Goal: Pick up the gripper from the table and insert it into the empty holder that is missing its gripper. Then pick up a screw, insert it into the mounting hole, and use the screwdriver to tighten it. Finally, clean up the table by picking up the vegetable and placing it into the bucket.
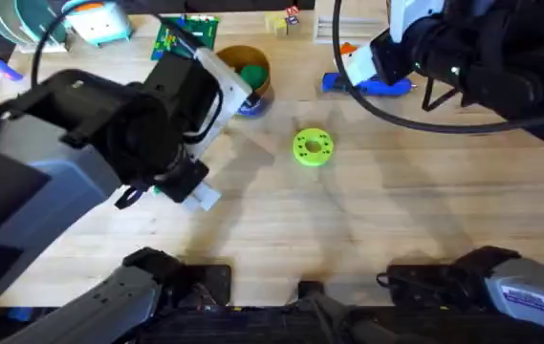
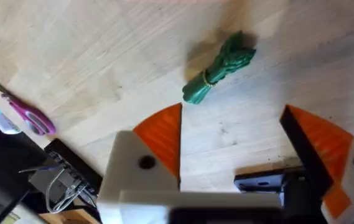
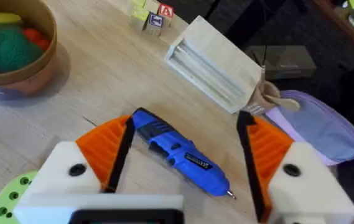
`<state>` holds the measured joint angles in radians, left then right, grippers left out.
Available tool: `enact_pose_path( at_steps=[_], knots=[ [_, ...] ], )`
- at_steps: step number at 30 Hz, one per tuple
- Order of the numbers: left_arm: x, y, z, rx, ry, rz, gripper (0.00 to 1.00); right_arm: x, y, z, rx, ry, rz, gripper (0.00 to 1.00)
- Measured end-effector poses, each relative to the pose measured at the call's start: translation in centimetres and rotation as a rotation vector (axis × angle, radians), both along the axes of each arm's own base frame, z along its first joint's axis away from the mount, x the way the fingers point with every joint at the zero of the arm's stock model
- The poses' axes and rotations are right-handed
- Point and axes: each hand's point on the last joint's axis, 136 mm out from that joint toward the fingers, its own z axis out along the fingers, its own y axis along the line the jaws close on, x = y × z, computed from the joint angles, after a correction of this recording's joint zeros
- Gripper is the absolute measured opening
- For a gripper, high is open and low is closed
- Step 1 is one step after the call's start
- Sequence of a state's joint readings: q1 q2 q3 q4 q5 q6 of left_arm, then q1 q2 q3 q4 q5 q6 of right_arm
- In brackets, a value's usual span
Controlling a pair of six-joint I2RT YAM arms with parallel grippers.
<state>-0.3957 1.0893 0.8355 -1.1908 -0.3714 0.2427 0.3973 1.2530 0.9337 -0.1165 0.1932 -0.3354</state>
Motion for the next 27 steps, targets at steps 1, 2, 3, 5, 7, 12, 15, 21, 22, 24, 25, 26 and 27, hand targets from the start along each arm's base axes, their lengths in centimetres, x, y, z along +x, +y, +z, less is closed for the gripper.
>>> enact_pose_path(
  at_steps=[1, 2, 3, 5, 7, 12, 15, 21, 22, 24, 25, 26, 27],
  knots=[
    [-0.3, 0.3, -0.5, 0.006, 0.024, -0.008, 0.992, 0.0, 0.0, 0.0, 0.000, 0.000, 0.000, 0.994],
    [-0.5, 0.5, -1.1, 0.011, 0.044, -0.019, 0.992, 0.0, 0.0, 0.0, 0.000, 0.000, 0.000, 0.994],
    [-0.6, 0.7, -1.5, 0.013, 0.053, -0.028, 0.992, 0.0, 0.0, 0.0, 0.000, 0.000, 0.000, 0.993],
    [-0.5, 1.1, -2.4, 0.013, 0.058, -0.039, 0.992, 0.0, 0.0, 0.0, 0.000, 0.000, 0.000, 0.993],
    [-0.1, 1.5, -3.2, 0.009, 0.042, -0.029, 0.992, 0.0, 0.0, 0.0, 0.000, 0.000, 0.000, 0.994],
    [0.5, 2.5, -4.7, -0.014, 0.022, 0.001, 0.991, 0.0, 0.0, 0.0, 0.000, 0.000, 0.000, 0.994],
    [1.1, 2.5, -5.0, -0.062, 0.003, 0.012, 0.991, 0.0, 0.0, 0.0, 0.000, 0.000, 0.000, 0.994],
    [1.7, 3.4, -6.5, -0.114, 0.042, 0.074, 0.990, 0.0, 0.0, 0.0, 0.000, 0.000, 0.000, 0.993],
    [1.6, 3.5, -6.8, -0.118, 0.059, 0.077, 0.989, 0.0, 0.0, 0.0, 0.000, 0.000, 0.000, 0.993],
    [1.2, 3.6, -7.3, -0.124, 0.097, 0.079, 0.990, 0.0, 0.0, 0.0, 0.000, 0.000, 0.000, 0.994],
    [1.2, 3.5, -7.5, -0.130, 0.105, 0.077, 0.990, 0.0, 0.0, 0.0, 0.000, 0.001, 0.000, 0.994],
    [1.3, 3.5, -7.4, -0.133, 0.107, 0.070, 0.991, 0.0, 0.0, -0.1, -0.001, 0.003, 0.000, 0.994],
    [1.4, 3.5, -7.5, -0.133, 0.109, 0.066, 0.992, -0.1, 0.0, -0.1, -0.002, 0.005, 0.000, 0.994]
  ],
)
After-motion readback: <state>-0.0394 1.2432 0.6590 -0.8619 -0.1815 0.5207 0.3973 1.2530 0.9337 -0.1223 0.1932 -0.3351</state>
